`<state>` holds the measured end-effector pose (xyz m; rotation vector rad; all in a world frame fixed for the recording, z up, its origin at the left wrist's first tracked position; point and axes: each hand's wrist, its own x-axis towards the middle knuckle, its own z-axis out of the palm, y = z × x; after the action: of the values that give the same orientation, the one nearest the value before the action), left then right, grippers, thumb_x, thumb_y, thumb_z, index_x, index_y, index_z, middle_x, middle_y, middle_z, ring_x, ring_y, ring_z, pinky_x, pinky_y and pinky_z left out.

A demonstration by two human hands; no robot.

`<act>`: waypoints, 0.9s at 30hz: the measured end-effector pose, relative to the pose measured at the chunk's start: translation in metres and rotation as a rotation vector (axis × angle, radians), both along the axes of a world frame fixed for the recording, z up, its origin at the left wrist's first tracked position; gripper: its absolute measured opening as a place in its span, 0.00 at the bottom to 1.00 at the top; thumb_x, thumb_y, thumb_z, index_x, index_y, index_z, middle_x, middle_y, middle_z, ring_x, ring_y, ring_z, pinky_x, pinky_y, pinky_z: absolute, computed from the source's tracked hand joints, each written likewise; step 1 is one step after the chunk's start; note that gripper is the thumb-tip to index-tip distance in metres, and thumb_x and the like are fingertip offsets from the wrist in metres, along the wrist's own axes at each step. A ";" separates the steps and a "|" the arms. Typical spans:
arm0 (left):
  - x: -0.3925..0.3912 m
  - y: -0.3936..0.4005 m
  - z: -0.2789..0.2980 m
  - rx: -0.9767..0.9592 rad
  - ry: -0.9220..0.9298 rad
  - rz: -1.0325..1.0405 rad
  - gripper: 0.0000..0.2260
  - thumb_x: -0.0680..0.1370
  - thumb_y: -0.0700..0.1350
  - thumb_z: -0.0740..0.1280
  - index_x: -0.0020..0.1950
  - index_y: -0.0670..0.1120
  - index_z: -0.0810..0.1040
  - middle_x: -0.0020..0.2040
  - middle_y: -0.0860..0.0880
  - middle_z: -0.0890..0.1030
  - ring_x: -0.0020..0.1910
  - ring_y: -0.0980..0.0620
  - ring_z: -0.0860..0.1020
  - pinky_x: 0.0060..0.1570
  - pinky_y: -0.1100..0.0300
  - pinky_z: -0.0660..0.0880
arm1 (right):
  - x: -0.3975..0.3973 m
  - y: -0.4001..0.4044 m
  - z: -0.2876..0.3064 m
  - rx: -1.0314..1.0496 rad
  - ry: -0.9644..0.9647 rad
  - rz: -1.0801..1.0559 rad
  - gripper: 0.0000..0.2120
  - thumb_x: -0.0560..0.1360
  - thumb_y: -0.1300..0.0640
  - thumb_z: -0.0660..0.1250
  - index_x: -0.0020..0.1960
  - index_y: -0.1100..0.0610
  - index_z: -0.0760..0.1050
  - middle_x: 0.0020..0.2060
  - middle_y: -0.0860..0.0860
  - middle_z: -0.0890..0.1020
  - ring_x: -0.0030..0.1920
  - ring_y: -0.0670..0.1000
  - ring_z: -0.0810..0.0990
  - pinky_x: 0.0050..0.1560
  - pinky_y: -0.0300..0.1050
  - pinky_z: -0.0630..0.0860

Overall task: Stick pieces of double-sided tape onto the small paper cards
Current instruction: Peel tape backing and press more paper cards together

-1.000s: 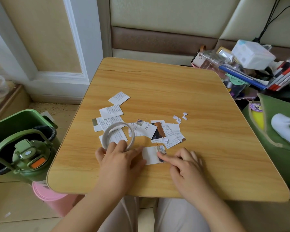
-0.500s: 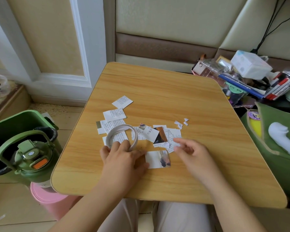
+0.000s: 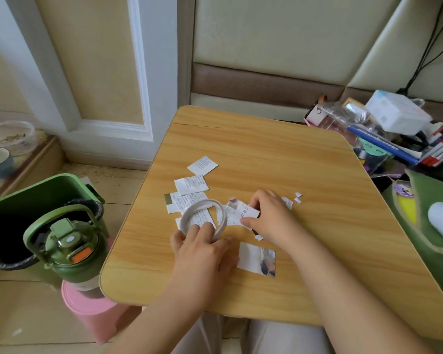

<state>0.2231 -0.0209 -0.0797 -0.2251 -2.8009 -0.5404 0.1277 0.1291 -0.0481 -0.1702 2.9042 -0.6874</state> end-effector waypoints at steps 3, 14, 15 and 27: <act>0.001 -0.001 0.000 0.043 0.046 0.008 0.06 0.66 0.51 0.68 0.40 0.56 0.83 0.35 0.52 0.66 0.34 0.49 0.70 0.41 0.58 0.47 | 0.005 0.000 0.000 -0.231 0.031 -0.041 0.08 0.74 0.58 0.68 0.41 0.52 0.69 0.39 0.46 0.75 0.37 0.47 0.73 0.37 0.40 0.70; 0.001 -0.007 -0.006 0.042 0.077 0.000 0.03 0.67 0.50 0.66 0.36 0.55 0.80 0.37 0.52 0.62 0.38 0.50 0.65 0.43 0.57 0.49 | 0.075 0.050 0.016 -0.745 -0.086 -0.282 0.06 0.76 0.59 0.68 0.40 0.59 0.79 0.23 0.45 0.74 0.24 0.43 0.68 0.28 0.32 0.67; 0.001 -0.006 -0.006 0.026 0.070 -0.008 0.02 0.65 0.49 0.68 0.35 0.55 0.80 0.37 0.52 0.62 0.37 0.50 0.66 0.43 0.57 0.49 | 0.080 0.050 0.014 -0.754 -0.155 -0.276 0.05 0.75 0.60 0.68 0.40 0.58 0.79 0.24 0.45 0.76 0.24 0.43 0.68 0.27 0.32 0.66; 0.003 0.002 -0.010 0.041 0.053 -0.006 0.13 0.73 0.53 0.58 0.42 0.56 0.84 0.37 0.52 0.65 0.37 0.49 0.69 0.44 0.54 0.55 | 0.081 0.030 -0.009 -0.477 -0.051 -0.282 0.21 0.74 0.57 0.70 0.30 0.57 0.61 0.23 0.48 0.62 0.26 0.46 0.56 0.25 0.38 0.53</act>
<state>0.2262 -0.0194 -0.0897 -0.2355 -2.7355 -0.5845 0.2087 0.1588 -0.0568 0.2077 2.6864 -1.4013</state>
